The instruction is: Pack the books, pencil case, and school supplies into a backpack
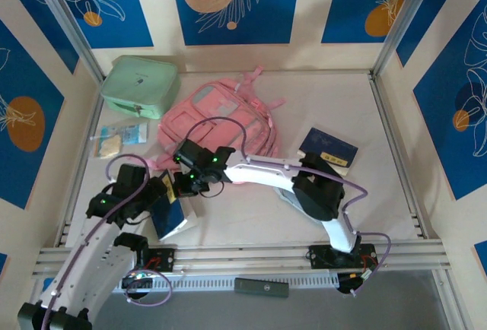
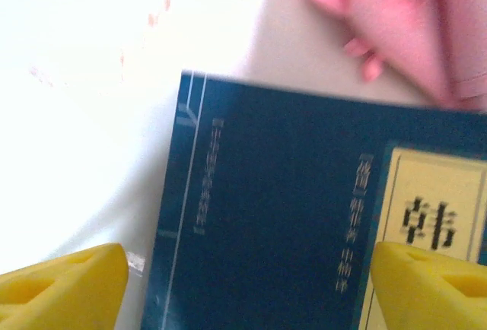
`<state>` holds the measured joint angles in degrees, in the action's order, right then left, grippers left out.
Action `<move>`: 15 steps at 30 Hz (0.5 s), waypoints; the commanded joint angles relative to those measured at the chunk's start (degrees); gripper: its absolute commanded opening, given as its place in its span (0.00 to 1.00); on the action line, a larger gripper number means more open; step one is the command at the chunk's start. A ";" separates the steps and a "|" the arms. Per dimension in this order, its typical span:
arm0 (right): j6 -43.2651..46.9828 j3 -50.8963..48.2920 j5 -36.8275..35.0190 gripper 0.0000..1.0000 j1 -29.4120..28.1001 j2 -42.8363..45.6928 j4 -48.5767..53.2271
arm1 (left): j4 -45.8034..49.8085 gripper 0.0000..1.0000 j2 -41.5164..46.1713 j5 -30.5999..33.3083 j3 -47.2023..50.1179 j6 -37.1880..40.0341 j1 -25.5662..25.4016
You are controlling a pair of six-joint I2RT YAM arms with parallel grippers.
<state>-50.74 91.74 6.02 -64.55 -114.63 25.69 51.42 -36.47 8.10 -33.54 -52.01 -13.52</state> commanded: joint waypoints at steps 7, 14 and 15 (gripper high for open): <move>0.90 -8.98 -6.31 0.00 0.25 21.10 -1.00 | 9.32 0.90 -1.04 4.03 -22.07 10.97 0.51; 4.94 -14.02 -1.98 0.00 7.74 32.74 1.34 | 1.61 0.88 -5.56 -17.20 -29.74 17.61 0.43; 5.41 -15.05 -1.07 0.00 9.43 34.31 1.38 | 0.23 0.87 -6.20 -19.98 -29.62 17.47 0.43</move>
<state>-48.16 78.83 2.44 -58.78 -83.92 26.17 54.96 -41.10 0.05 -62.50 -38.28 -13.52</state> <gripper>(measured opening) 0.047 0.874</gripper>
